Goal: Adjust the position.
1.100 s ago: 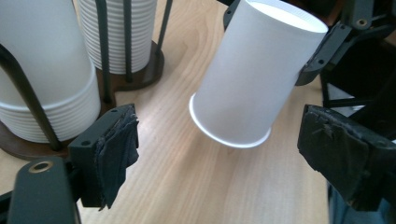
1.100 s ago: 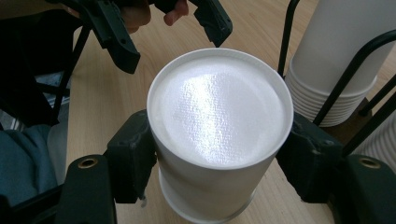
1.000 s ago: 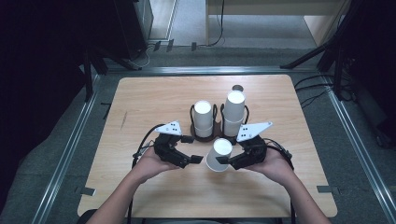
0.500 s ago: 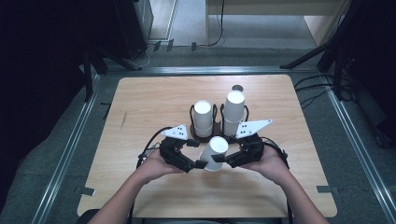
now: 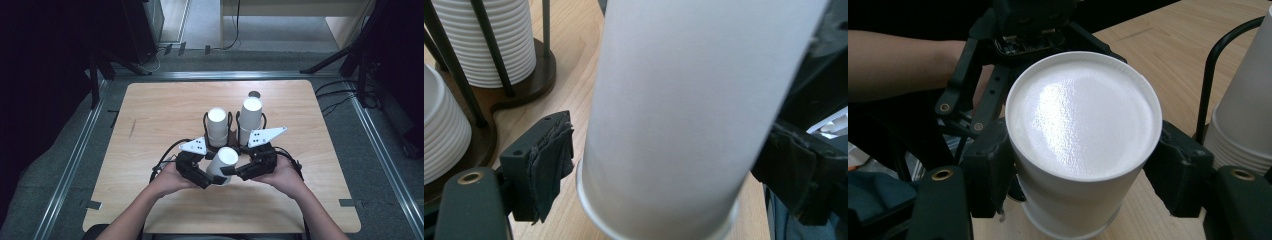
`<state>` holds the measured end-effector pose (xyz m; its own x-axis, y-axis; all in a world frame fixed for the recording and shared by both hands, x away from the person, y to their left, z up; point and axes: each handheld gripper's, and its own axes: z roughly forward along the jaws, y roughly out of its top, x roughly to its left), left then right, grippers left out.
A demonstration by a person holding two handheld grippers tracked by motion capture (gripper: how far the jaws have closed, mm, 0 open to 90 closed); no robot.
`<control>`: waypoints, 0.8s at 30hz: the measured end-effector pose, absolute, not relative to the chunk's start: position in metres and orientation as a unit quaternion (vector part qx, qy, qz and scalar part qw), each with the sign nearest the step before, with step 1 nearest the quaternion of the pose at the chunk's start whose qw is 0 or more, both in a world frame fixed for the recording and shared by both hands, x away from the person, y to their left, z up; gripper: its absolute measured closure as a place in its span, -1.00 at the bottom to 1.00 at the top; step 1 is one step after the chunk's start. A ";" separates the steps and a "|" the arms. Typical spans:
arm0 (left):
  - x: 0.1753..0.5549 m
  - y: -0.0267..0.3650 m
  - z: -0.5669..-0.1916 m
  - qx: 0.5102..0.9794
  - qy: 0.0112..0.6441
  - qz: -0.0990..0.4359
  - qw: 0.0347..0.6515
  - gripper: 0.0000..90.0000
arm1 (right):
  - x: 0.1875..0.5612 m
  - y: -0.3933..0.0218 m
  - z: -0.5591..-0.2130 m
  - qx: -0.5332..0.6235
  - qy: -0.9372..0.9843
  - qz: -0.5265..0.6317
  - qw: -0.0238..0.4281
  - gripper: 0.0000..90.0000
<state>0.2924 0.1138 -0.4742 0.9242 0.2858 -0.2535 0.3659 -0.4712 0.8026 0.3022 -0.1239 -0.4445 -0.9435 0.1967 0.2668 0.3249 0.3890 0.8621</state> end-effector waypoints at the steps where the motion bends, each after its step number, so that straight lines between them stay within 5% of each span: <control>1: 0.293 0.114 -0.475 0.857 0.189 -0.043 0.478 -0.70 | 0.302 -0.124 -0.444 -0.158 -0.830 -0.532 0.062 -0.26; 24: 0.293 0.113 -0.471 0.864 0.175 -0.039 0.471 -0.38 | 0.305 -0.128 -0.447 -0.178 -0.822 -0.537 0.073 -0.26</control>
<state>0.2933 0.1134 -0.4715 0.9354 0.2662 -0.2327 0.3398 -0.4951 0.7996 0.3054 -0.1277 -0.4469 -0.9263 0.2142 0.3100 0.3699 0.3605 0.8563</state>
